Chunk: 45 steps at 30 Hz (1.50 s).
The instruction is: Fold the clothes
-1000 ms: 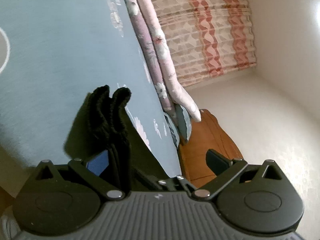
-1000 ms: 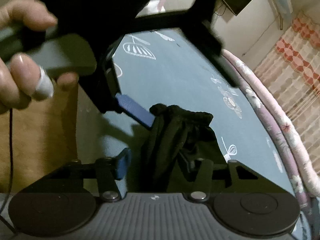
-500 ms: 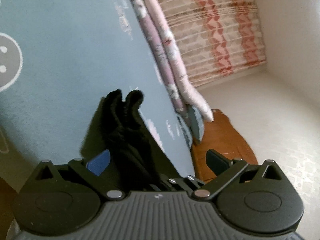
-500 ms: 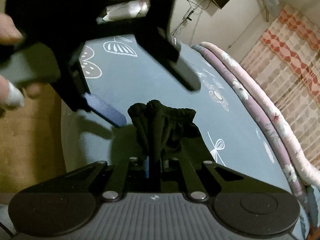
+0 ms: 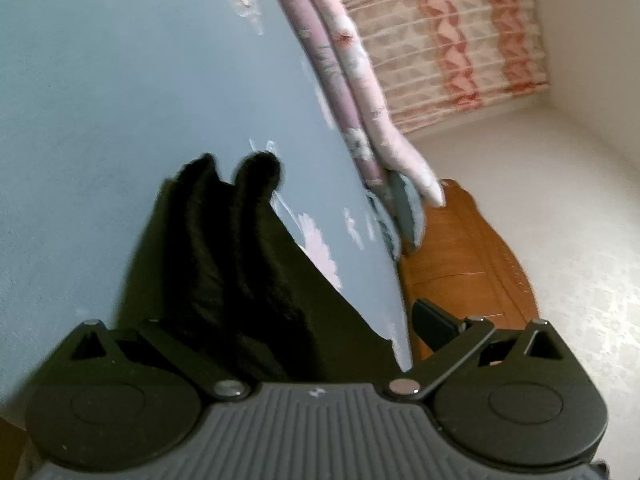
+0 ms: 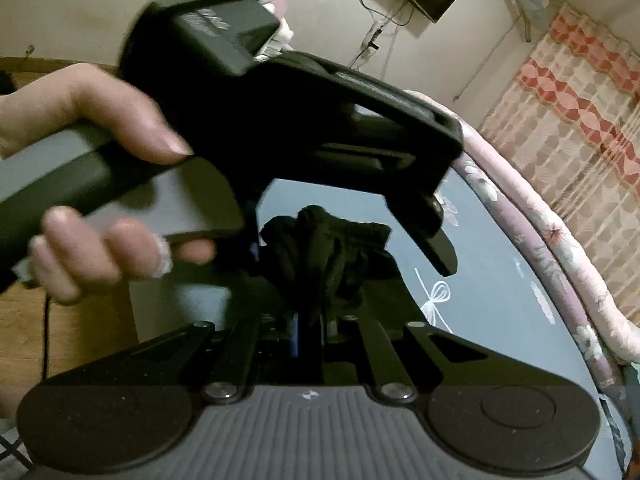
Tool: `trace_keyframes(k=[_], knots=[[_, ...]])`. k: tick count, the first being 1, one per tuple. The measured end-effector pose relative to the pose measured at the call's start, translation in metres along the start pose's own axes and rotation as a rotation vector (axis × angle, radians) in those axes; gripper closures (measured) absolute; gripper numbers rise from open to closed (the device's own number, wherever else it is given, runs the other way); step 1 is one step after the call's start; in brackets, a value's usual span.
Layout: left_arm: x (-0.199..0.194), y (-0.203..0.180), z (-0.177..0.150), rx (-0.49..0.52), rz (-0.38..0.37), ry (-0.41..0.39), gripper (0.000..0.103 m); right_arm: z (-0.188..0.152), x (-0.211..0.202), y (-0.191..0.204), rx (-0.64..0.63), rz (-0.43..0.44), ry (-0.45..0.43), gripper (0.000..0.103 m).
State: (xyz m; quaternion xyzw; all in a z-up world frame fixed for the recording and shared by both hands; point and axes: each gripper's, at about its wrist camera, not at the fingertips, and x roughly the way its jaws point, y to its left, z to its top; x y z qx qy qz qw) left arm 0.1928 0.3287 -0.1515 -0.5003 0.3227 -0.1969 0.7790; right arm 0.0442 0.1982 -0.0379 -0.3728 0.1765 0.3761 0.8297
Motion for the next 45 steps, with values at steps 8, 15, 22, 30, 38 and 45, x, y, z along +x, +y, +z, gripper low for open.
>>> trace_keyframes(k=[8,15,22,30,38,45], knots=[[0.001,-0.009,-0.011,0.077,0.118,-0.015,0.013,-0.018,-0.032,-0.011,0.068,0.089,-0.021,0.062],[-0.007,-0.009,-0.014,0.105,0.233,-0.010,0.054,-0.044,-0.054,-0.033,0.148,0.073,-0.002,0.061],[-0.018,-0.007,-0.017,0.150,0.323,-0.002,0.088,-0.071,-0.059,-0.066,0.331,0.089,0.017,0.040],[-0.026,-0.030,-0.023,0.267,0.358,-0.007,0.088,-0.103,-0.027,-0.144,0.711,0.164,-0.053,0.016],[-0.037,-0.054,-0.023,0.323,0.315,-0.019,0.088,-0.140,0.018,-0.205,1.079,0.306,-0.074,0.001],[-0.033,-0.070,-0.023,0.341,0.307,-0.025,0.088,-0.134,0.053,-0.220,1.116,0.381,-0.030,0.000]])
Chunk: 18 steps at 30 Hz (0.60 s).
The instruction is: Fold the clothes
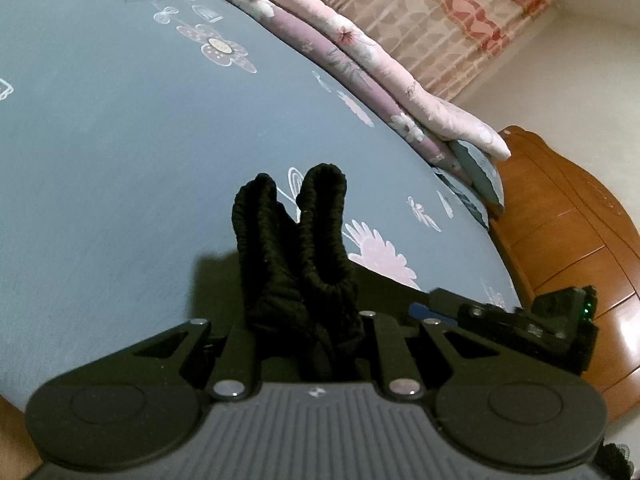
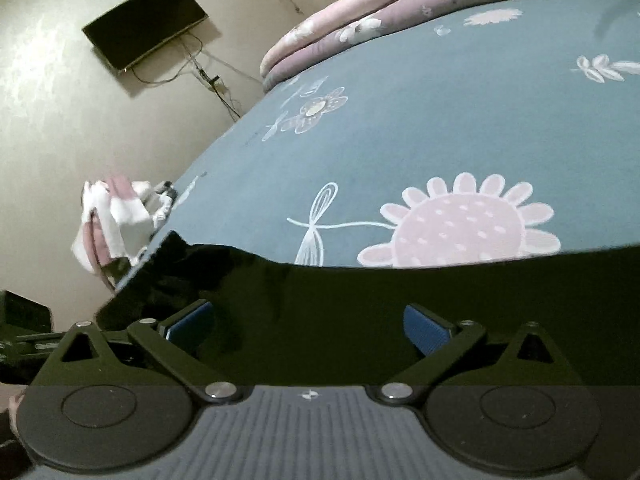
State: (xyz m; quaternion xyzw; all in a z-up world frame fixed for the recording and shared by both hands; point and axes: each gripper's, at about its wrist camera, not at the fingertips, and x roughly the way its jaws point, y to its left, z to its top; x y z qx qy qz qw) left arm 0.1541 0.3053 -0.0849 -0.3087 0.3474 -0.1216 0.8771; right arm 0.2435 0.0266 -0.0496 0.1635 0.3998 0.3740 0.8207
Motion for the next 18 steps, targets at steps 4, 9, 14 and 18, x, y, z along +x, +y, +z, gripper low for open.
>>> trace_keyframes(k=[4,9,14,18], knots=[[0.001,-0.001,0.000,-0.007,0.001,0.001,0.088,0.007,0.018,-0.005,0.014,0.007,0.031,0.000],[0.005,-0.001,-0.001,-0.015,0.011,0.006,0.088,0.016,0.030,-0.011,0.013,0.001,0.016,0.000],[0.007,0.001,-0.002,-0.021,0.016,0.012,0.088,0.019,0.024,-0.005,0.028,-0.028,0.006,0.000],[0.007,0.000,-0.001,-0.020,0.014,0.008,0.088,0.003,-0.002,0.010,0.037,0.016,0.030,0.000]])
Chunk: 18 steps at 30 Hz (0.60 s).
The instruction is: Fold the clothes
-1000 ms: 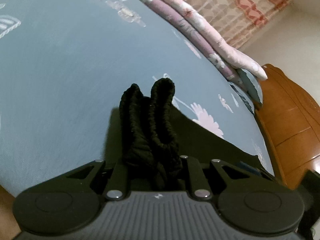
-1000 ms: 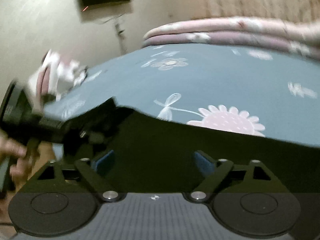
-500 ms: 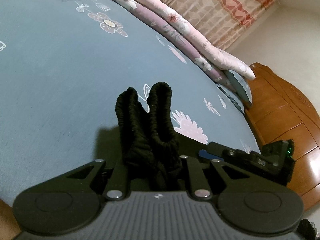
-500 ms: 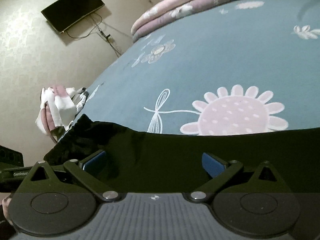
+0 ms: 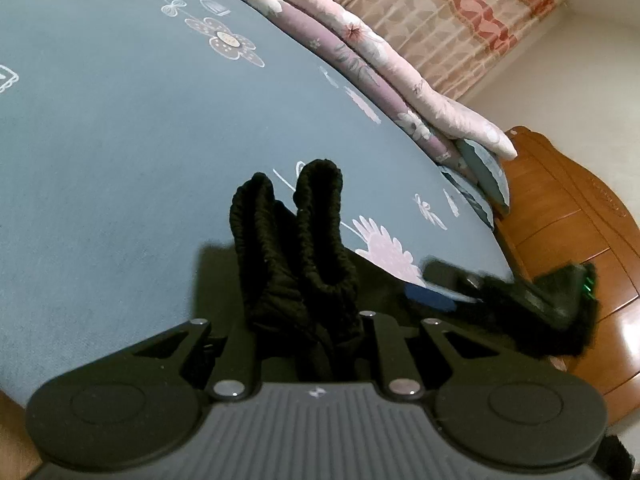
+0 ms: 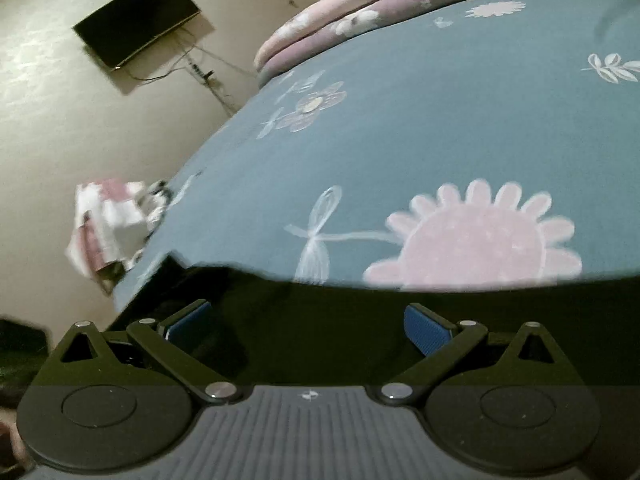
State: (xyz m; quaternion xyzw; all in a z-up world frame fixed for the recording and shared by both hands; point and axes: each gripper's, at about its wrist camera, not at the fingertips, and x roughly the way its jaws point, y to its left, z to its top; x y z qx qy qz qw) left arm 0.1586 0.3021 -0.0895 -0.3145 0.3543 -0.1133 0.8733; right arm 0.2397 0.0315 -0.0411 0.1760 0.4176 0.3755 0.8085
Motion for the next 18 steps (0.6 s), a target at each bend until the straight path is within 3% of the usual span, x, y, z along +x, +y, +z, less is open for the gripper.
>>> trace_keyframes(k=[9,18], knots=[[0.000,-0.007,-0.001,0.014,0.010,-0.006,0.088,-0.088,-0.038,0.021,0.065,-0.012,0.074,0.000],[-0.001,-0.034,-0.001,0.069,0.014,-0.015,0.088,-0.119,-0.064,0.039,0.102,0.007,0.094,0.000]])
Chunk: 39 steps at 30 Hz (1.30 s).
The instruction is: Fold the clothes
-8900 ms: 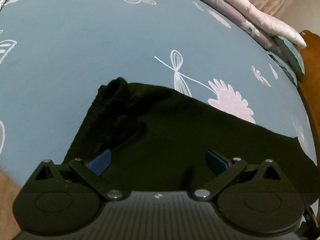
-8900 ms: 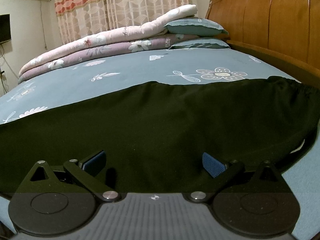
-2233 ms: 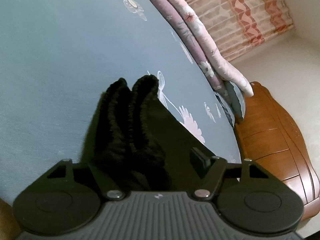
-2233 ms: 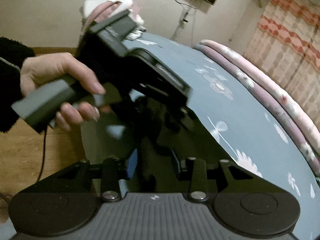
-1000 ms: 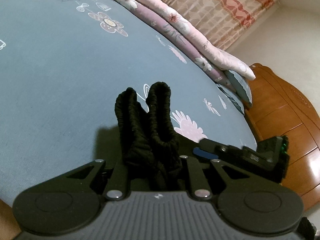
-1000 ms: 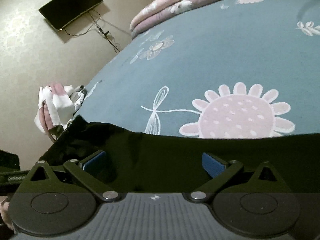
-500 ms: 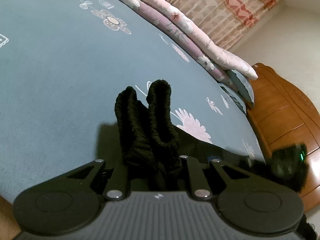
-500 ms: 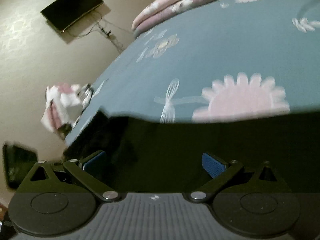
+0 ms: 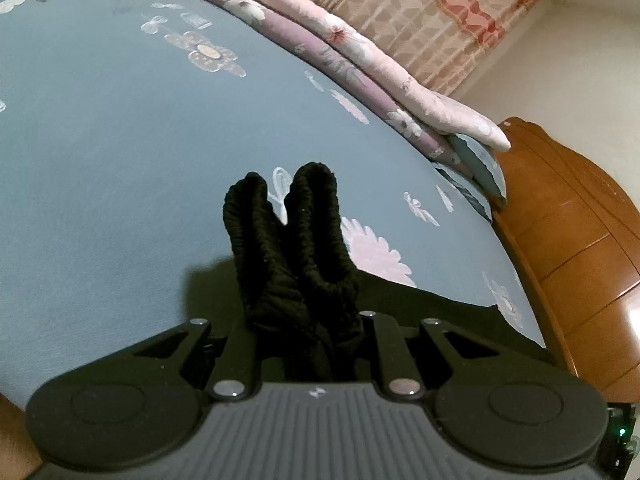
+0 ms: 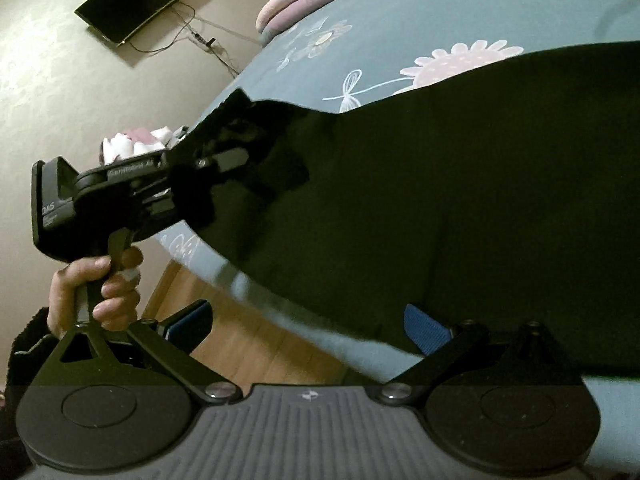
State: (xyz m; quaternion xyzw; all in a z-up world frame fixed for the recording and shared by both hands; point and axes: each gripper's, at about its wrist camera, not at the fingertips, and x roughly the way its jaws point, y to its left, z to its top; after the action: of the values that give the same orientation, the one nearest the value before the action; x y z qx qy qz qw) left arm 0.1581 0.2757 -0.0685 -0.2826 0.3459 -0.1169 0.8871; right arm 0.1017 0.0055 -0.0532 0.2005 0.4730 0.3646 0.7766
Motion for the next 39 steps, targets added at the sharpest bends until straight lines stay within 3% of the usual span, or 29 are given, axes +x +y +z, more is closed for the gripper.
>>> trace_keyframes(k=[7,13,17,29,39], knots=[[-0.004,-0.031,0.003,0.053,-0.016,-0.011,0.088,0.005,-0.048,-0.014,0.010,-0.077,-0.158,0.000],[-0.002,-0.059,0.005,0.090,-0.060,-0.007,0.088,-0.002,-0.097,-0.035,-0.047,-0.252,-0.284,0.000],[0.006,-0.079,0.005,0.099,-0.113,0.008,0.088,-0.009,-0.124,-0.054,-0.021,-0.332,-0.328,0.000],[0.058,-0.142,-0.005,0.114,-0.224,0.092,0.087,-0.021,-0.169,-0.100,0.100,-0.414,-0.419,0.000],[0.102,-0.181,-0.023,0.159,-0.245,0.158,0.087,-0.028,-0.190,-0.116,0.137,-0.443,-0.463,0.000]])
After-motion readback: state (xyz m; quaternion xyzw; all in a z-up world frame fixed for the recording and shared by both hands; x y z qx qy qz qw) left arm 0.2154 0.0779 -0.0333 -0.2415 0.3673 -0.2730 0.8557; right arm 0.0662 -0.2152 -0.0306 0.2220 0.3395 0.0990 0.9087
